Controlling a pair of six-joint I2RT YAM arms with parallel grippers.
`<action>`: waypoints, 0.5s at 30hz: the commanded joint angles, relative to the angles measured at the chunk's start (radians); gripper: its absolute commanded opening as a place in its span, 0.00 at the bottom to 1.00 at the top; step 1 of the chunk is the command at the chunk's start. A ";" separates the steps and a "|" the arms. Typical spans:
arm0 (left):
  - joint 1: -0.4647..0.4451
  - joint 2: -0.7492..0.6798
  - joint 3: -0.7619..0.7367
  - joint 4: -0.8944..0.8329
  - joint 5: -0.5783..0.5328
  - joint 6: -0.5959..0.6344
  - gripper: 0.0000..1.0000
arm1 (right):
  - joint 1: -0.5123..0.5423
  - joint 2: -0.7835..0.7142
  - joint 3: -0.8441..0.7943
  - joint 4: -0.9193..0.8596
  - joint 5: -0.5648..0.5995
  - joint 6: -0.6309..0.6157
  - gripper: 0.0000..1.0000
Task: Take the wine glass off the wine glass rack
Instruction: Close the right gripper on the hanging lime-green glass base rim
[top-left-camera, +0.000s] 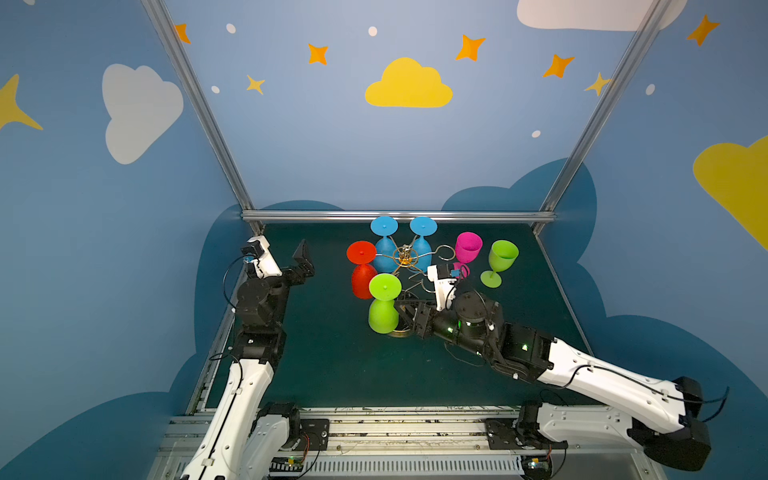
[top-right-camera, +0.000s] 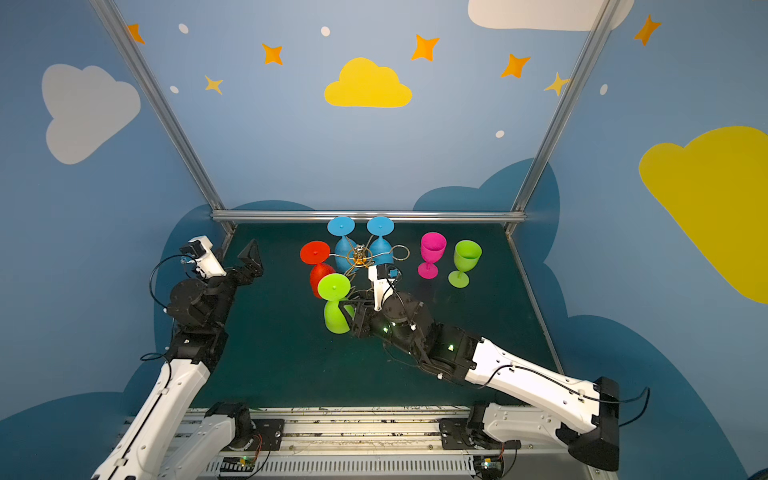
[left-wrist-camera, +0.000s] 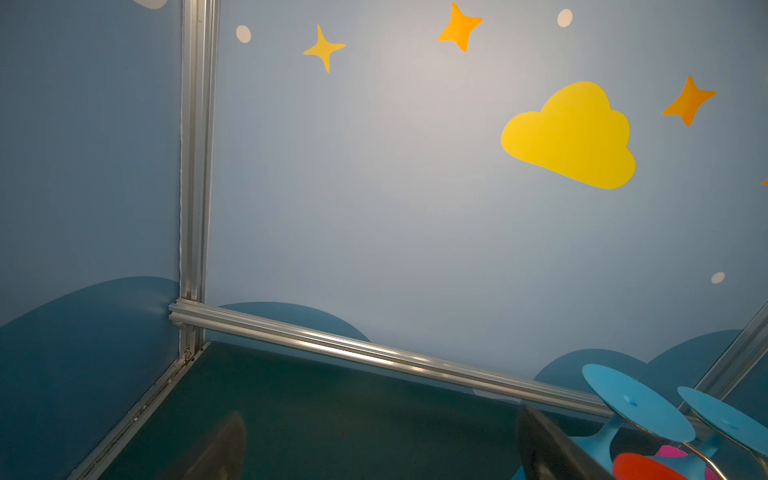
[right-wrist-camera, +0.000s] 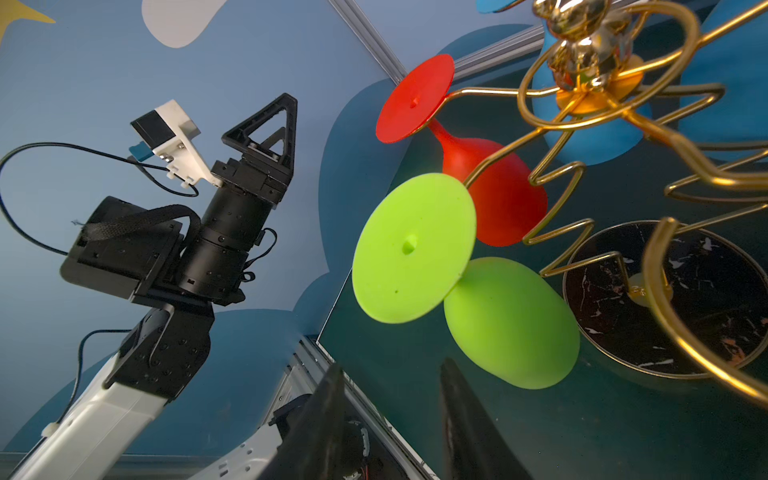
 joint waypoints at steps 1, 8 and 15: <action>0.005 -0.014 -0.007 0.012 -0.013 -0.006 1.00 | -0.020 0.007 0.017 0.045 -0.040 0.045 0.39; 0.006 -0.016 -0.007 0.013 -0.015 -0.005 1.00 | -0.049 0.028 0.013 0.078 -0.079 0.080 0.39; 0.005 -0.014 -0.007 0.012 -0.016 -0.005 1.00 | -0.067 0.062 0.025 0.087 -0.106 0.101 0.38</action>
